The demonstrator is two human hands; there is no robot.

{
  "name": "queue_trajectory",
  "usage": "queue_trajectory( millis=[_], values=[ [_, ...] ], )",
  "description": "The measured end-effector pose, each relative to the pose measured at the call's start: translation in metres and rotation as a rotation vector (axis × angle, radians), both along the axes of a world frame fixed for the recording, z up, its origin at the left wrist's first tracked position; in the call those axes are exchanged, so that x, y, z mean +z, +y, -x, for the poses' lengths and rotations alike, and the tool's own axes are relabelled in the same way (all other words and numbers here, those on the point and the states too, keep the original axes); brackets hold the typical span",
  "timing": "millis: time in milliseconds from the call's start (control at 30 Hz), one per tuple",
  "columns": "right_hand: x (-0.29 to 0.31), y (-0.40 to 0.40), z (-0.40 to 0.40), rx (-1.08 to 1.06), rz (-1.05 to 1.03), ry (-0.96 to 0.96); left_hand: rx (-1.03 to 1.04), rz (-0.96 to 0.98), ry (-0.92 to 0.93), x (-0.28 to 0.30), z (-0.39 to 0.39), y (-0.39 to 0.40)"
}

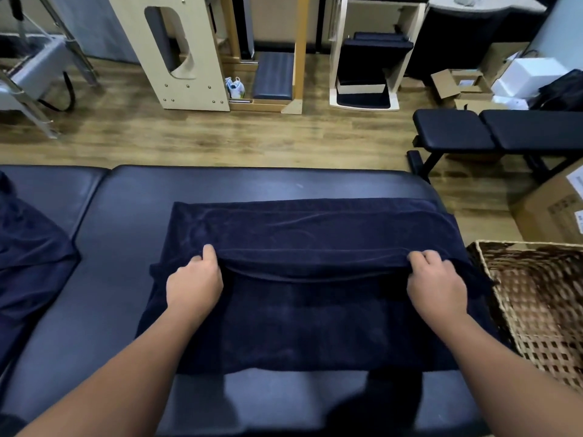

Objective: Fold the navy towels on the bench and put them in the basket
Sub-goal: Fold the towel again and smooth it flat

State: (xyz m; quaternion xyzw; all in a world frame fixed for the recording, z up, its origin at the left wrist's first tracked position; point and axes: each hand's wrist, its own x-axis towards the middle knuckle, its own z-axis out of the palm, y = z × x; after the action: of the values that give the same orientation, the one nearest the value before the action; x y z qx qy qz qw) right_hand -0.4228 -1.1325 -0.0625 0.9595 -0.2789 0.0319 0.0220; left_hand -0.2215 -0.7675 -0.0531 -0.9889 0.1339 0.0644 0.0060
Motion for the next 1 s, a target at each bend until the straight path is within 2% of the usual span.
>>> queue_trajectory(
  millis=[133,333,467,533,600,667,733,833,1000],
  values=[
    [0.022,-0.027,-0.041,-0.073,0.012,-0.022,-0.037,0.074,-0.11,0.01,-0.043,-0.019],
    [0.04,-0.064,-0.115,-0.08,0.04,0.089,0.021,0.084,-0.125,0.014,-0.105,-0.047],
    [0.025,-0.072,-0.141,-0.134,-0.074,0.156,0.064,0.051,0.015,-0.001,-0.118,-0.059],
    [0.014,-0.069,-0.14,-0.094,-0.135,0.231,0.022,-0.038,0.046,-0.01,-0.118,-0.06],
    [0.002,-0.065,-0.132,-0.052,-0.135,0.309,-0.113,-0.021,0.002,-0.021,-0.12,-0.062],
    [-0.007,-0.064,-0.123,-0.048,-0.162,0.293,-0.287,0.036,0.026,-0.03,-0.123,-0.068],
    [-0.011,-0.066,-0.12,-0.071,-0.178,0.237,-0.366,0.08,0.082,-0.034,-0.129,-0.076],
    [-0.012,-0.071,-0.126,-0.086,-0.179,0.187,-0.315,0.076,0.02,-0.03,-0.139,-0.088],
    [-0.013,-0.088,-0.14,-0.1,-0.239,0.161,-0.221,0.036,0.057,-0.018,-0.131,-0.113]
  ],
)
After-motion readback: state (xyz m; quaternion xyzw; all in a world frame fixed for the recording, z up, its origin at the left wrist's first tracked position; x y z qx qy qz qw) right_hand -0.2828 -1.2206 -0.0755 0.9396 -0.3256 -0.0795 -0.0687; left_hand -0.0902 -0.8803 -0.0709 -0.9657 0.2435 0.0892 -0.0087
